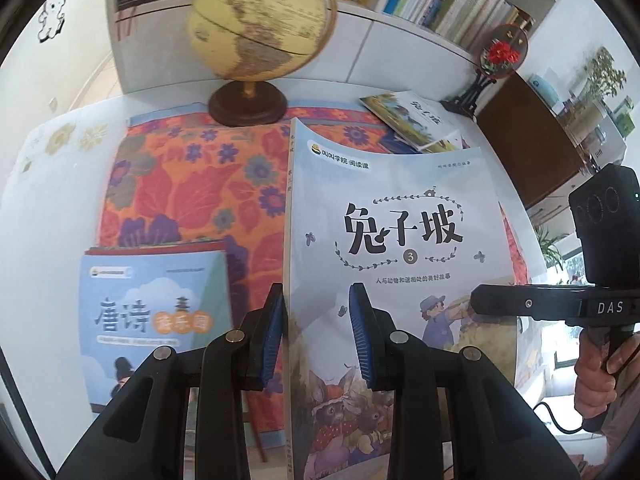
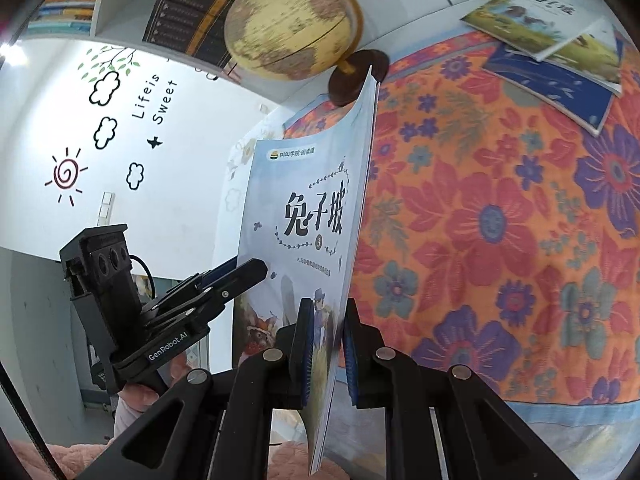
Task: Organize books
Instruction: 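Lower the rabbit book against the blue book and open both tools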
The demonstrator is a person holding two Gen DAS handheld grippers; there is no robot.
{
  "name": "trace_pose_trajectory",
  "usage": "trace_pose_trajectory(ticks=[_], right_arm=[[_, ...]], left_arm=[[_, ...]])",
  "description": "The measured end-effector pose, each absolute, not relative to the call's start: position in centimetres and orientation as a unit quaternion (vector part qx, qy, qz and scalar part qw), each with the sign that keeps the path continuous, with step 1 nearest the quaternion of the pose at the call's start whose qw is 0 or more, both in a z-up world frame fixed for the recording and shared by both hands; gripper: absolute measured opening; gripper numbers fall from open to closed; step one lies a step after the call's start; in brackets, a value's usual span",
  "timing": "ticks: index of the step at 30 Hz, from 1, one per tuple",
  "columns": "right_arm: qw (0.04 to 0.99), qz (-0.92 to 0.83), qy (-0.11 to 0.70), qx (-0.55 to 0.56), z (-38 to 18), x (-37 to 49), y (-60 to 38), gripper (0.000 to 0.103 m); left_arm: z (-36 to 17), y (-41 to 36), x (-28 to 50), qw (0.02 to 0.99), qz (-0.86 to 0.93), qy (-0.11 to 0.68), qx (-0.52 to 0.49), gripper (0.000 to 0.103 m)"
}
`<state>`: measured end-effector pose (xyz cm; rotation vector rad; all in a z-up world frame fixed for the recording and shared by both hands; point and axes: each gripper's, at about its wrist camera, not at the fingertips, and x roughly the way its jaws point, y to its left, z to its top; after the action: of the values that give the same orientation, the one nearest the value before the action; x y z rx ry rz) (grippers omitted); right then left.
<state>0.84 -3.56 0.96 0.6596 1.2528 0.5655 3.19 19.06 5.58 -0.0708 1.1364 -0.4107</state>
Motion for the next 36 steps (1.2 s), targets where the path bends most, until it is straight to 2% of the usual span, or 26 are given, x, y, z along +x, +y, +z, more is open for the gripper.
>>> trace_pose_trajectory(ticks=[22,36], right_arm=[[0.678,0.293,0.628,0.246,-3.6,4.0,12.7,0.015],[0.663,0.256,0.656,0.253,-7.4,4.0,14.0,0.015]], left_arm=[[0.6,34.8,2.6,0.804,-0.115,0.579,-0.076,0.028],[-2.5,36.9,2.8,0.787,-0.105,0.602,-0.083,0.028]])
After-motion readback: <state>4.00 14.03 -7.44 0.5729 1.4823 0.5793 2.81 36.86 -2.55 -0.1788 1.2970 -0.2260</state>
